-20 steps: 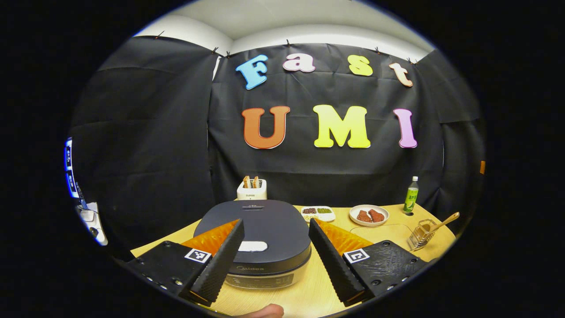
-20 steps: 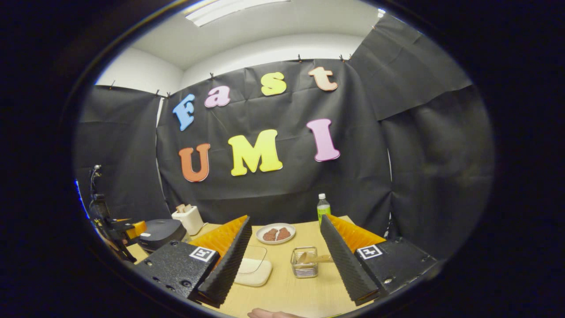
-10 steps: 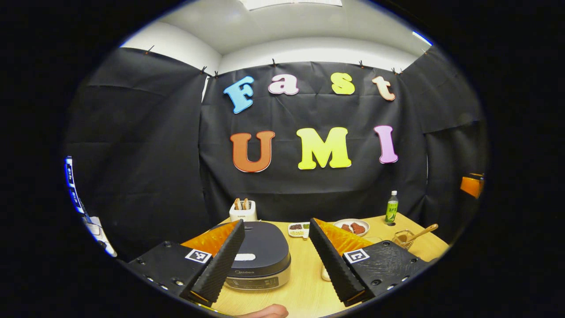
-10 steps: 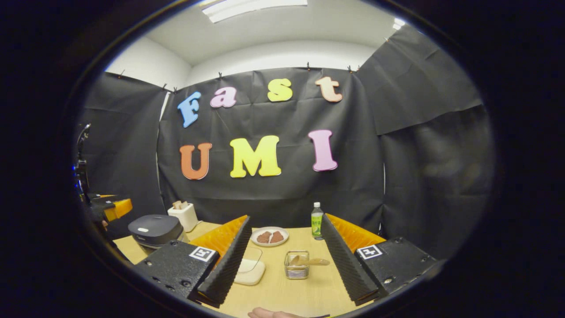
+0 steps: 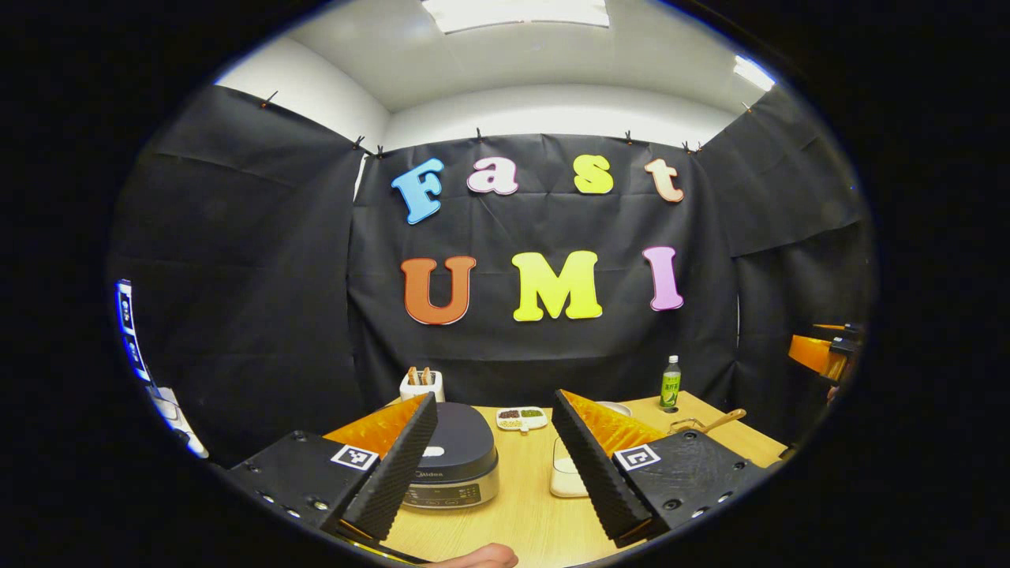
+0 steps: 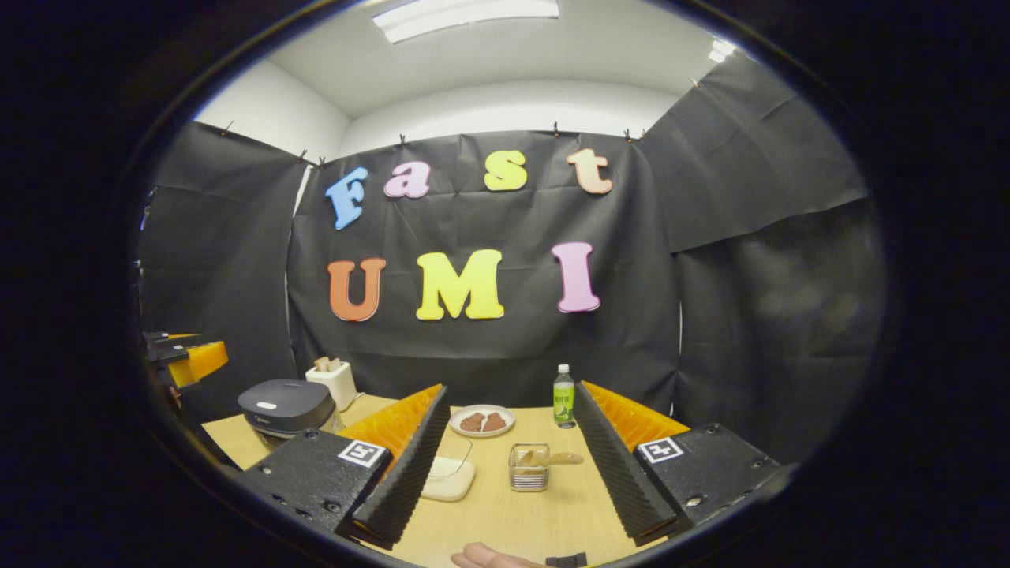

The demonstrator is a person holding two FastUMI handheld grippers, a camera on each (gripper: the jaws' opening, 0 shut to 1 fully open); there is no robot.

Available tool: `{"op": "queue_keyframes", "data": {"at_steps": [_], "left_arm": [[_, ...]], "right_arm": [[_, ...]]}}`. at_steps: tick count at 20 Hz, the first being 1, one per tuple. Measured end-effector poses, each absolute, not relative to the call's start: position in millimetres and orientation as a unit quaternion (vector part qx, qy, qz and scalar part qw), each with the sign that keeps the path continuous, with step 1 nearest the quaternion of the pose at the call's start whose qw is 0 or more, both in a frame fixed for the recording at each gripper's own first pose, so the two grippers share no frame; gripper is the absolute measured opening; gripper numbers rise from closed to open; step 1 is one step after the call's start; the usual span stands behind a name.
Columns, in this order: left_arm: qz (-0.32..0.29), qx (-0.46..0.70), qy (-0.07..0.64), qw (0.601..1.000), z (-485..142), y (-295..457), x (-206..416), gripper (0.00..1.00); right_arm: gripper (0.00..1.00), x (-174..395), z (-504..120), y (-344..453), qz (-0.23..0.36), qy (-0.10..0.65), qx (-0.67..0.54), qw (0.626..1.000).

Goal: Close the left gripper, press the button to open the rice cooker; take a wooden spoon from the chopstick holder with the right hand, scoop a spoonful of rice and pour it into the rice cooker, then put the wooden spoon back into the chopstick holder.

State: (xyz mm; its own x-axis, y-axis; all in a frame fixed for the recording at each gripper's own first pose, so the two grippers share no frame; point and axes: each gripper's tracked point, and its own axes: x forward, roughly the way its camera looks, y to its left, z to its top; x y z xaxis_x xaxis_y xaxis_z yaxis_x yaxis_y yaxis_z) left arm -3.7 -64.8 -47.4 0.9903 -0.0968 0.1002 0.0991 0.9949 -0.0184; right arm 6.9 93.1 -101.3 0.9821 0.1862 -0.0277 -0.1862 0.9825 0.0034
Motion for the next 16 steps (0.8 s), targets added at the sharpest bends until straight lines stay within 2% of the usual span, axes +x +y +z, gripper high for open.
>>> {"op": "queue_keyframes", "data": {"at_steps": [5,6,7,8,10,11,12,13,14,15,16], "left_arm": [[-0.046,-0.016,-0.052,0.997,-53,-64,-39,0.93],[-0.047,-0.015,-0.052,0.997,-53,-64,-43,0.93],[-0.047,-0.014,-0.054,0.997,-50,-62,-48,0.93],[-0.043,-0.015,-0.058,0.997,-46,-59,-53,0.93],[-0.044,-0.018,-0.065,0.997,-41,-59,-59,0.93],[-0.047,-0.022,-0.067,0.996,-41,-60,-61,0.93],[-0.049,-0.026,-0.067,0.996,-41,-61,-63,0.93],[-0.046,-0.028,-0.065,0.996,-42,-59,-63,0.94],[-0.038,-0.029,-0.066,0.997,-42,-54,-64,0.94],[-0.031,-0.031,-0.068,0.997,-42,-50,-66,0.94],[-0.031,-0.031,-0.07,0.997,-41,-52,-65,0.93]], "right_arm": [[1.0,-19,-103,86,0.088,0.004,0.006,0.996],[0.96,-24,-101,84,0.087,0.001,0.003,0.996],[0.96,-30,-97,82,0.087,-0.004,0.0,0.996],[1.0,-33,-93,81,0.087,-0.01,-0.002,0.996],[1.0,-39,-90,76,0.084,-0.013,-0.005,0.996],[0.96,-41,-90,76,0.085,-0.014,-0.006,0.996],[1.0,-42,-92,76,0.087,-0.011,-0.007,0.996],[0.95,-42,-97,76,0.089,-0.007,-0.008,0.996],[1.0,-41,-99,76,0.09,-0.003,-0.007,0.996],[1.0,-40,-102,76,0.09,0.001,-0.004,0.996],[0.96,-38,-104,75,0.088,0.004,0.002,0.996]]}}
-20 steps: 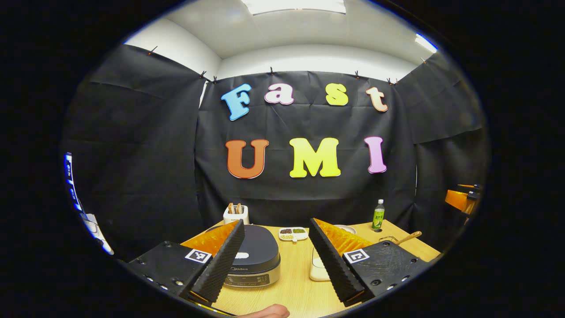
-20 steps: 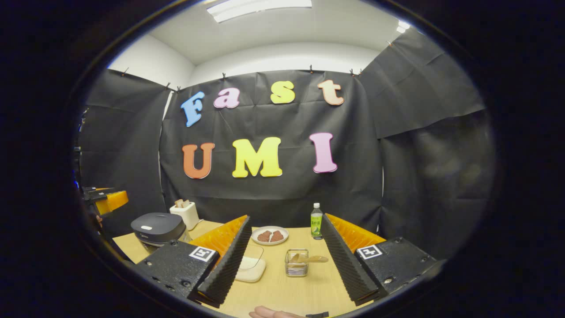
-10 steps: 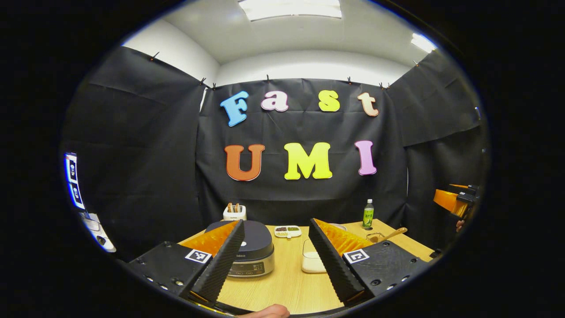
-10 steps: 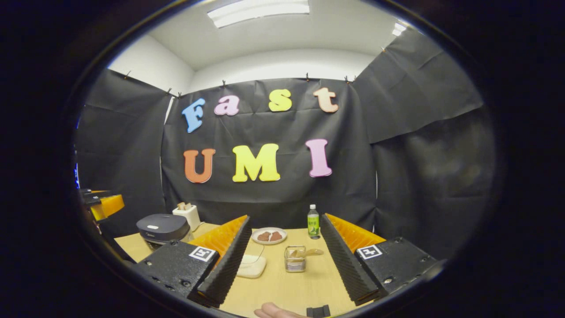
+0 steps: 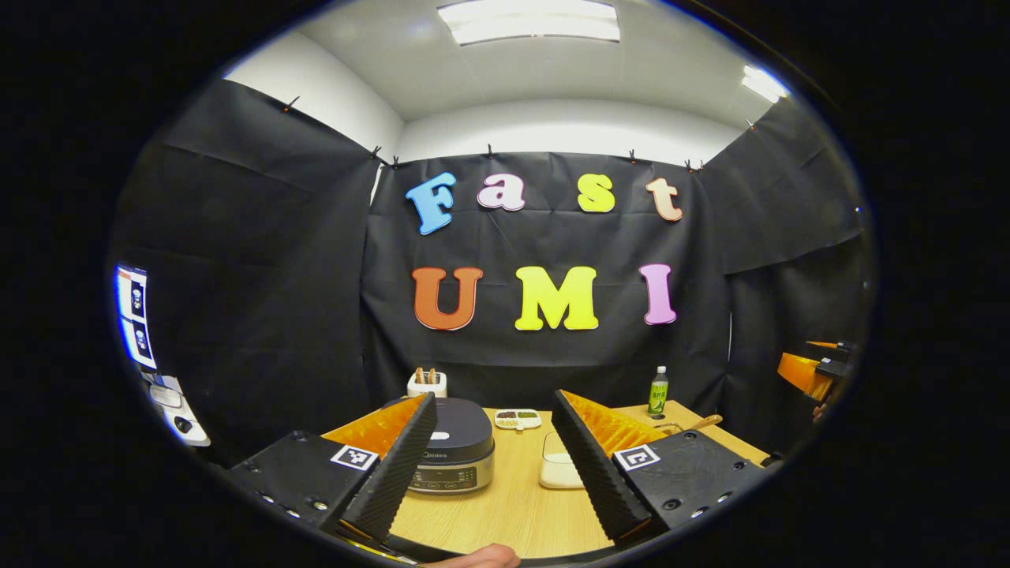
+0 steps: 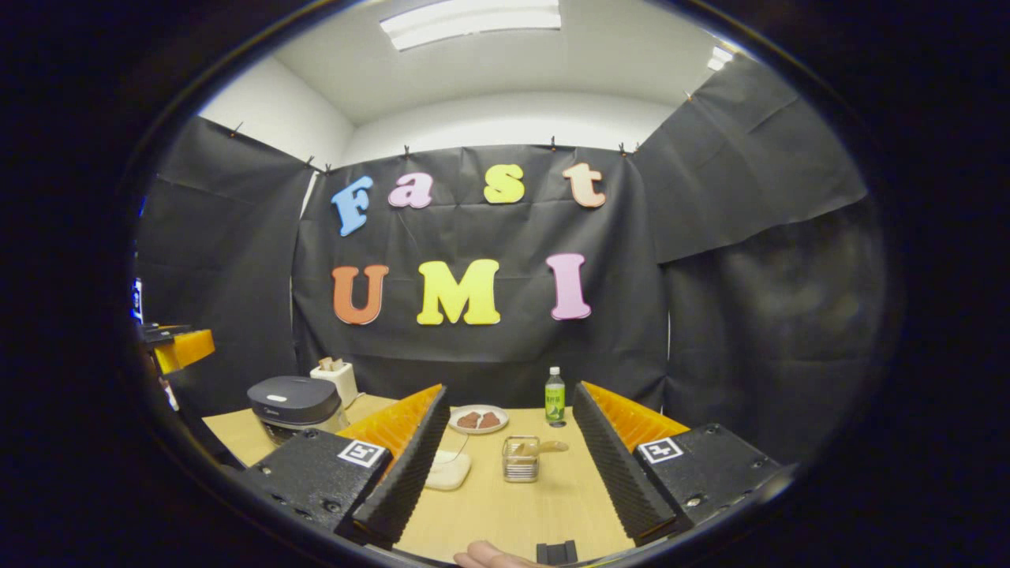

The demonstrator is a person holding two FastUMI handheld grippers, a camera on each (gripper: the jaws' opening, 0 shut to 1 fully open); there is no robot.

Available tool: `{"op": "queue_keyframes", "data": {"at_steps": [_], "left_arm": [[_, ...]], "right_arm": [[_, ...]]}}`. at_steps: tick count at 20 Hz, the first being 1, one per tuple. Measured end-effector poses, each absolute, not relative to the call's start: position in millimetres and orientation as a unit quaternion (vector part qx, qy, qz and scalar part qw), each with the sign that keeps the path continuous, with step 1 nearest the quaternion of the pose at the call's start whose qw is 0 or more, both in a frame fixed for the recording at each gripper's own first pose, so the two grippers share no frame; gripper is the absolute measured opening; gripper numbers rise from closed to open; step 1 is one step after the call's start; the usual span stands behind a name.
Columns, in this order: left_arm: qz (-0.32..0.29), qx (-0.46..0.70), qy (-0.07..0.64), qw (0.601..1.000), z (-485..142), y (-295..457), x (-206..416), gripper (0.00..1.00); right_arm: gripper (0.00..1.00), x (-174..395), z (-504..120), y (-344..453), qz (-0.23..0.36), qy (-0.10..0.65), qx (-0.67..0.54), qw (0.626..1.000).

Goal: Close the left gripper, press the button to open the rice cooker; take a wooden spoon from the chopstick holder with the right hand, scoop a spoonful of rice and pour it into the rice cooker, then put the wooden spoon back into the chopstick holder.

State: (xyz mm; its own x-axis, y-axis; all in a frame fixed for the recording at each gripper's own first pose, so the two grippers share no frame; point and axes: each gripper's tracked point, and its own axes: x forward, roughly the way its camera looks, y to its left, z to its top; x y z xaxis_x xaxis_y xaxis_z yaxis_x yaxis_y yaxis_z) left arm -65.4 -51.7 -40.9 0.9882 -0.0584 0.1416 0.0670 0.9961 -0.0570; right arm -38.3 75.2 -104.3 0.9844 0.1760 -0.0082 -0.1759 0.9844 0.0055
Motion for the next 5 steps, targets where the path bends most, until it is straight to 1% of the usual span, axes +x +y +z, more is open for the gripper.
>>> {"op": "queue_keyframes", "data": {"at_steps": [3,4,5], "left_arm": [[-0.046,-0.02,-0.075,0.996,-44.1,-59.7,-65.6,0.93],[-0.047,-0.016,-0.074,0.996,-45.0,-59.5,-66.5,0.83],[-0.047,-0.015,-0.073,0.996,-46.3,-58.5,-65.3,0.94]], "right_arm": [[0.96,-36.2,-112.2,78.3,0.093,0.013,0.007,0.996],[1.0,-37.7,-111.9,80.1,0.097,0.014,0.007,0.995],[1.0,-37.8,-111.5,81.5,0.1,0.013,0.005,0.995]]}}
